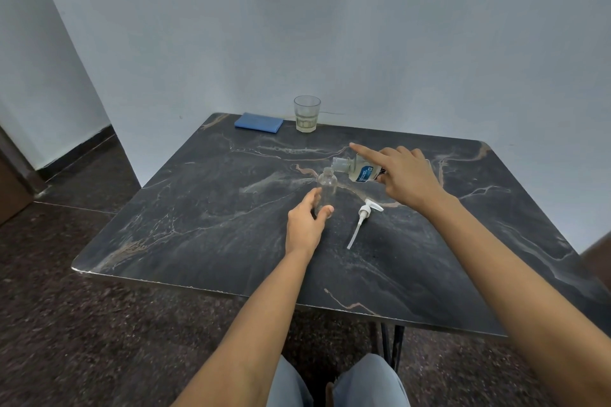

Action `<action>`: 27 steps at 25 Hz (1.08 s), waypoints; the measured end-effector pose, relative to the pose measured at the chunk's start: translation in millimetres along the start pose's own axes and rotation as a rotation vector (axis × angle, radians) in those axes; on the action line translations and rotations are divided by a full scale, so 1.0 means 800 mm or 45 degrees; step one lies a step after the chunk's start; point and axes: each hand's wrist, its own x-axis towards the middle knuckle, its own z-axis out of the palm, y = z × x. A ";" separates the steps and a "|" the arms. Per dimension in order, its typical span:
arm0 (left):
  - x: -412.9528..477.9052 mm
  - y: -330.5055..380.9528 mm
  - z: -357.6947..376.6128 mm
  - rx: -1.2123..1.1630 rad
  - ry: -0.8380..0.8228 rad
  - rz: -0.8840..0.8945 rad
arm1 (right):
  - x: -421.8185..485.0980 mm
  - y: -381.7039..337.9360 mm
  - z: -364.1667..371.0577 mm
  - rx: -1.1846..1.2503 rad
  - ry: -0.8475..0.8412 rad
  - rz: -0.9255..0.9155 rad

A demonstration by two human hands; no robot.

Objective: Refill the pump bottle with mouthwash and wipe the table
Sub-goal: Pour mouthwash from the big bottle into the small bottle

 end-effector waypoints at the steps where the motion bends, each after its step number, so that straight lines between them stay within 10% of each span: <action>1: 0.000 0.000 0.000 0.003 0.001 -0.003 | 0.000 0.000 0.000 -0.002 -0.001 -0.001; 27: 0.000 0.001 -0.001 0.016 0.012 0.020 | 0.008 0.005 -0.003 -0.088 0.007 -0.065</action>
